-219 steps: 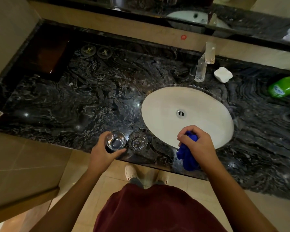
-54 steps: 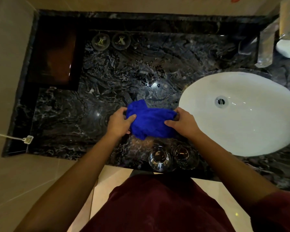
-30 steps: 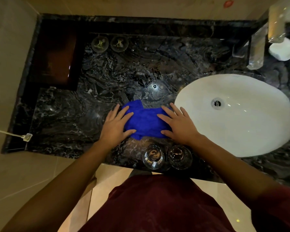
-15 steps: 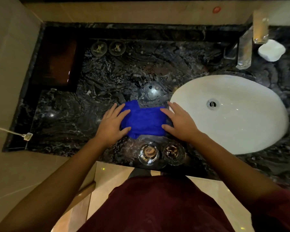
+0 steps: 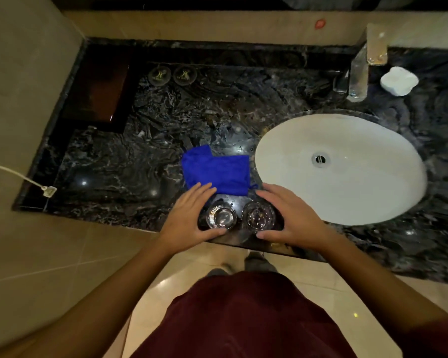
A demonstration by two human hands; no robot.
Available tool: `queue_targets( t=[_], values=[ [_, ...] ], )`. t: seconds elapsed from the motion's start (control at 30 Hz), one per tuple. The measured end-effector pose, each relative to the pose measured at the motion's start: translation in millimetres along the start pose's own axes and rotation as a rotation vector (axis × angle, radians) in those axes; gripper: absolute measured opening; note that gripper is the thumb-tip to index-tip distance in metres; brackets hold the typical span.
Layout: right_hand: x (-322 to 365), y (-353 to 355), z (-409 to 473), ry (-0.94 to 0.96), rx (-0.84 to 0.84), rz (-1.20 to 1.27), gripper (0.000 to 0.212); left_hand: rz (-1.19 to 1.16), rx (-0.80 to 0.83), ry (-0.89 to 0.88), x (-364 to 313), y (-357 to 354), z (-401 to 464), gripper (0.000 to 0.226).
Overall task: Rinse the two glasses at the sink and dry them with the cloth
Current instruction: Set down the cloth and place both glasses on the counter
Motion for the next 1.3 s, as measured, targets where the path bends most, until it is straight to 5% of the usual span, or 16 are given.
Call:
queue_targets(
  t=[0.33, 0.9, 1.17, 1.3],
  values=[
    [21.5, -29.3, -0.5, -0.091, -0.086, -0.095, 0.106, -0.038, 0.064, -0.013, -12.6, -27.2, 4.6, 0.104],
    [7.0, -46.9, -16.8, -0.275, -0.411, 0.356, 0.092, -0.233, -0.107, 0.067, -19.3, -27.6, -3.0, 0.083],
    [27.6, 2.4, -69.1, -0.154, -0.560, 0.487, 0.084, -0.418, -0.193, -0.016, -41.2, 38.4, -28.6, 0.095],
    [61.0, 39.8, -109.6, -0.041, -0.660, 0.562, 0.082, -0.487, -0.253, -0.057, -57.2, 87.8, -49.6, 0.081]
  ],
)
Point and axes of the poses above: each hand's wrist, its own z-axis towards the middle knuckle, its own y-axis out of the back of the hand, x = y × z, the point moved 8 cm from there along z, towards the middle knuckle, and after that the axes turned 15 degrees about x, right-handed, at the moved point
